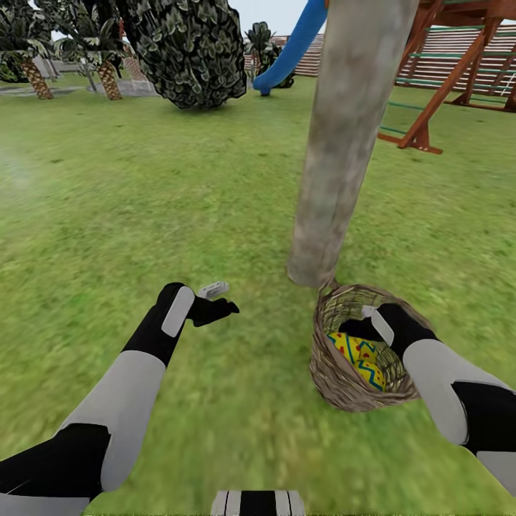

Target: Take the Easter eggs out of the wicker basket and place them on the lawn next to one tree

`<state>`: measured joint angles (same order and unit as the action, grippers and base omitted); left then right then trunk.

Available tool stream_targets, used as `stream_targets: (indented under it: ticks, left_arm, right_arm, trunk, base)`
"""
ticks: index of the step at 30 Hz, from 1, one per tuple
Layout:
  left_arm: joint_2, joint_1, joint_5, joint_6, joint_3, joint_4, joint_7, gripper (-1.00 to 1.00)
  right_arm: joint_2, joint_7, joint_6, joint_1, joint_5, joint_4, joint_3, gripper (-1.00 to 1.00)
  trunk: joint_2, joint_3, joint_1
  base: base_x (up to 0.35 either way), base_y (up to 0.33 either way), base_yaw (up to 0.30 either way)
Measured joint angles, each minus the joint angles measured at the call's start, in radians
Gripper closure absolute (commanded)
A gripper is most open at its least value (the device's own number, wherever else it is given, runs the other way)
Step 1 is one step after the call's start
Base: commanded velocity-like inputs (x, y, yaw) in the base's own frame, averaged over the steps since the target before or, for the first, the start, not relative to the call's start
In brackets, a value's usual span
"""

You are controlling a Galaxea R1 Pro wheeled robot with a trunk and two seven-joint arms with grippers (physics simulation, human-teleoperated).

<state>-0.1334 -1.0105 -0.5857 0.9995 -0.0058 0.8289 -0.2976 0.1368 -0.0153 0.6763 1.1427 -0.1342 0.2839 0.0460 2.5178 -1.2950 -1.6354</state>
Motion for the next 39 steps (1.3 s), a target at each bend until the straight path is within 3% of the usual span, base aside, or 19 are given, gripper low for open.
stream_targets:
  ticks: [6, 20, 25, 27, 39]
  left_arm:
    - [0.000, 0.000, 0.000, 0.000, 0.000, 0.000, 0.000, -1.00]
    - [0.000, 0.000, 0.006, -0.006, 0.000, -0.015, 0.003, -1.00]
    - [0.001, 0.000, 0.006, -0.006, 0.000, -0.016, 0.003, -1.00]
    - [0.001, 0.000, 0.006, -0.006, 0.000, -0.017, 0.004, -1.00]
    - [0.002, 0.000, 0.008, -0.006, 0.000, -0.017, 0.006, -1.00]
  right_arm:
    - [0.000, 0.000, 0.000, 0.000, 0.000, 0.000, 0.000, -1.00]
    - [-0.005, -0.003, -0.003, -0.016, 0.000, 0.003, -0.001, -1.00]
    - [-0.002, -0.083, -0.003, -0.018, 0.010, 0.004, -0.001, -1.00]
    - [-0.001, -0.114, -0.004, -0.018, 0.042, 0.003, -0.001, -1.00]
    - [0.001, -0.125, -0.004, -0.020, 0.063, 0.001, 0.000, -1.00]
  trunk:
    - [0.001, -0.023, -0.003]
    - [0.001, -0.023, -0.003]
    - [0.001, -0.023, -0.003]
    - [0.001, -0.023, -0.003]
    - [0.001, -0.023, -0.003]
  base:
    - [0.000, 0.000, 0.000]
    - [0.000, 0.000, 0.000]
    - [0.000, 0.000, 0.000]
    - [0.000, 0.000, 0.000]
    - [0.000, 0.000, 0.000]
